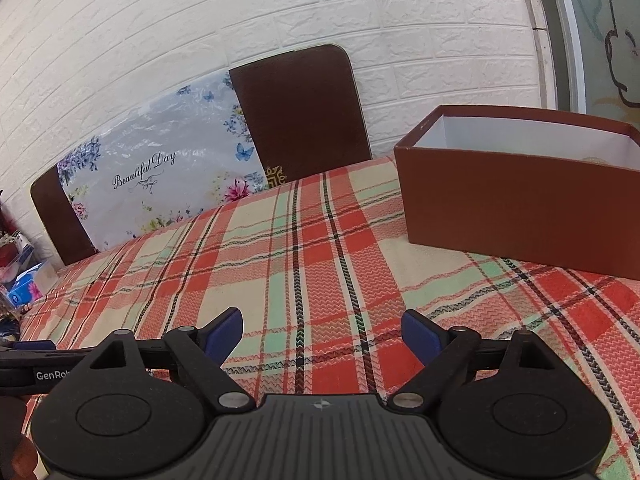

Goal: Organize objects

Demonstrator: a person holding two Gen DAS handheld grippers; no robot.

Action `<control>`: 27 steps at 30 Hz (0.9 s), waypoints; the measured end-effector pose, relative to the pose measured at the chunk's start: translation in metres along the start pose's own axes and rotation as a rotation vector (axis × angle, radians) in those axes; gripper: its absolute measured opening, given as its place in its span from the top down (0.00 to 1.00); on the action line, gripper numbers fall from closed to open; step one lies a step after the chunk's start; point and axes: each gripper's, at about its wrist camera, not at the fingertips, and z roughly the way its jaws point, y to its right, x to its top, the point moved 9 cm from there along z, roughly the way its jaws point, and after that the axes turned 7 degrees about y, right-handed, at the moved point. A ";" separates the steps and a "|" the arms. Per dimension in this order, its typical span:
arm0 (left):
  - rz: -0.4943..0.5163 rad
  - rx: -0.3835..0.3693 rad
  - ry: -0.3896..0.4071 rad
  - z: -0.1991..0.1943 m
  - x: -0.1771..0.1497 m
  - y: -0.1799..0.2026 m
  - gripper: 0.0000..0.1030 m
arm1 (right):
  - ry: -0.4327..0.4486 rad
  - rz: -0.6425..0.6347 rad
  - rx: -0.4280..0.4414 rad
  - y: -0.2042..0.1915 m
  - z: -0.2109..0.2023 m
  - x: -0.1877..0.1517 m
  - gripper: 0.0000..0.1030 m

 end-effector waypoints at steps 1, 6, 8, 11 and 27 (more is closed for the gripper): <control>0.000 -0.002 0.000 -0.001 0.000 0.001 0.00 | -0.003 0.001 0.002 0.000 0.000 -0.001 0.16; 0.000 -0.007 -0.004 -0.001 0.000 0.004 0.00 | -0.007 0.010 0.005 0.004 -0.001 -0.002 0.16; 0.007 -0.004 -0.008 -0.001 -0.001 0.006 0.00 | -0.006 0.014 0.003 0.004 -0.001 -0.003 0.16; 0.016 -0.001 -0.012 -0.001 -0.003 0.008 0.00 | -0.007 0.018 0.005 0.010 -0.001 -0.003 0.16; 0.031 0.006 -0.021 -0.006 -0.005 0.014 0.00 | -0.012 0.025 0.015 0.018 0.001 -0.006 0.16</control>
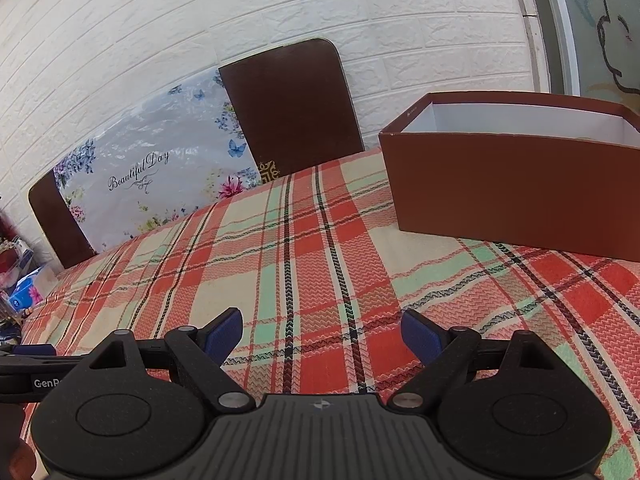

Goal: Organize objects

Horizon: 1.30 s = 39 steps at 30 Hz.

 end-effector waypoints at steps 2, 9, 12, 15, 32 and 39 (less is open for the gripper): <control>0.004 0.005 -0.001 -0.001 0.000 0.001 0.00 | 0.000 -0.003 0.003 0.000 -0.001 0.000 0.16; -0.001 -0.003 -0.012 -0.003 -0.003 0.002 0.00 | -0.003 -0.009 0.008 -0.002 -0.003 -0.001 0.16; -0.001 -0.004 -0.013 -0.003 -0.003 0.002 0.00 | -0.002 -0.009 0.009 -0.001 -0.003 -0.001 0.16; -0.001 -0.004 -0.011 -0.004 -0.003 0.002 0.00 | 0.002 -0.013 0.010 -0.002 -0.004 -0.001 0.16; -0.010 -0.018 -0.020 -0.006 -0.008 0.001 0.00 | 0.008 -0.035 0.006 -0.002 -0.009 -0.001 0.16; -0.004 -0.034 -0.014 -0.008 -0.008 0.003 0.00 | 0.054 -0.051 -0.030 -0.004 -0.014 0.005 0.14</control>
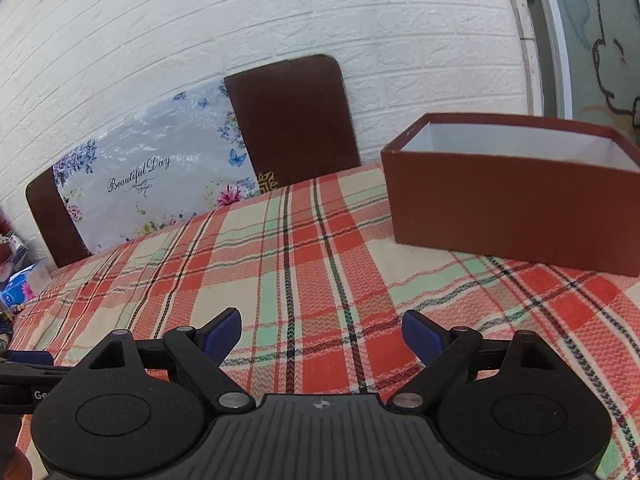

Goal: Organize objects

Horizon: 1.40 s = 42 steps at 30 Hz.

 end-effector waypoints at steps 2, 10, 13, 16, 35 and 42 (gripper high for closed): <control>0.002 -0.007 0.001 0.000 0.001 0.000 0.00 | 0.016 0.002 -0.010 0.001 -0.002 0.003 0.12; 0.013 -0.020 -0.001 -0.002 -0.001 0.004 0.00 | 0.019 0.020 -0.022 0.006 -0.002 0.003 0.12; 0.017 -0.022 0.000 -0.002 -0.002 0.005 0.00 | 0.024 0.020 -0.022 0.007 -0.002 0.003 0.12; 0.020 -0.027 -0.001 -0.002 -0.002 0.006 0.00 | 0.026 0.024 -0.026 0.008 -0.003 0.003 0.12; 0.029 -0.045 -0.018 0.001 -0.008 0.012 0.00 | 0.008 0.037 -0.025 0.012 0.001 -0.001 0.12; 0.029 -0.045 -0.021 0.001 -0.008 0.012 0.00 | -0.001 0.041 -0.023 0.013 0.003 -0.002 0.12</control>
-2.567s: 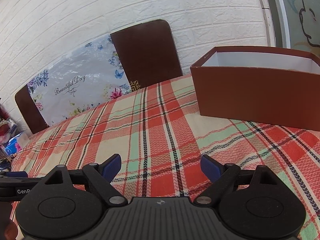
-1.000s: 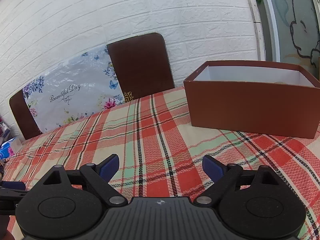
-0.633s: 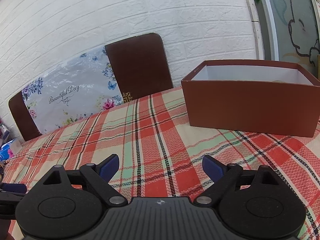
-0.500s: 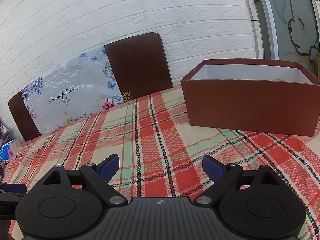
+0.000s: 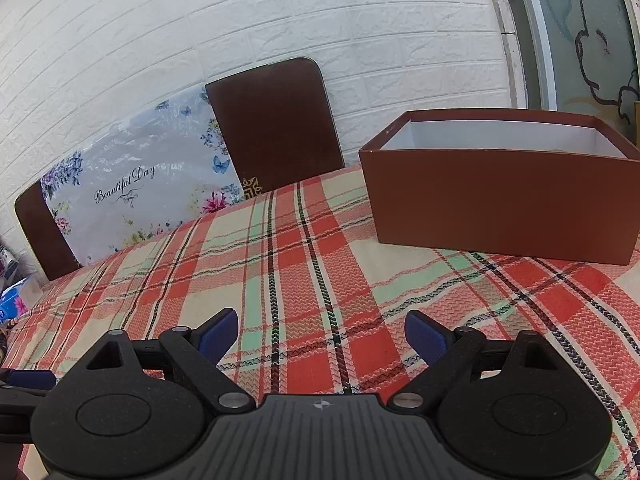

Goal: Organize objects

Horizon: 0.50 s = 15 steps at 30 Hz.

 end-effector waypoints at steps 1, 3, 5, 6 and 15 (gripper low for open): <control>0.000 0.000 -0.001 0.000 0.000 0.000 0.00 | -0.002 -0.001 0.001 0.000 0.000 0.000 0.12; 0.000 -0.001 -0.002 0.000 0.000 0.001 0.00 | -0.005 -0.003 0.002 -0.001 0.001 -0.001 0.12; 0.000 -0.002 -0.002 0.001 0.001 0.001 0.00 | -0.007 -0.003 0.003 -0.001 0.001 -0.001 0.12; 0.000 -0.001 -0.002 0.001 0.001 0.001 0.00 | -0.008 -0.003 0.004 -0.001 0.002 -0.001 0.12; 0.004 -0.009 -0.012 0.003 -0.003 0.003 0.00 | -0.020 0.000 0.000 0.000 0.004 -0.004 0.12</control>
